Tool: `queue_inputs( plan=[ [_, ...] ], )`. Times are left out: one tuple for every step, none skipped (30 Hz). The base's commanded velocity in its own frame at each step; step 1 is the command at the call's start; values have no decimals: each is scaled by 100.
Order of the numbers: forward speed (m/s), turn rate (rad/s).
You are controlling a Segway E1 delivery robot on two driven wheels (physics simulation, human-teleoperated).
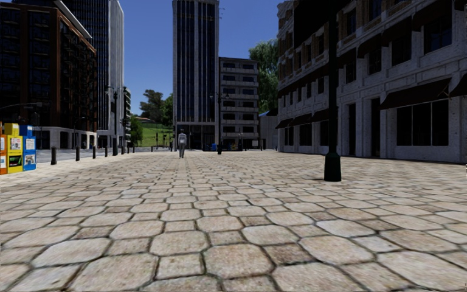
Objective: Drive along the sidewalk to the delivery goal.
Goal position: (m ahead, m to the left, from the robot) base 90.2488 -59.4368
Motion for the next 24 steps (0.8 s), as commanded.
queue_inputs(
  plan=[
    [200,-28],
    [200,-28],
    [200,-28],
    [200,-28],
    [200,-28],
    [200,-28],
    [200,-28],
    [200,-28],
    [200,-28],
    [200,-28],
    [200,-28],
    [200,-28],
    [200,-28],
    [200,-13],
    [200,0],
    [200,0],
    [200,0],
    [200,0],
    [200,0],
    [200,0],
    [200,0],
    [200,0],
    [200,0],
    [200,0]
  ],
)
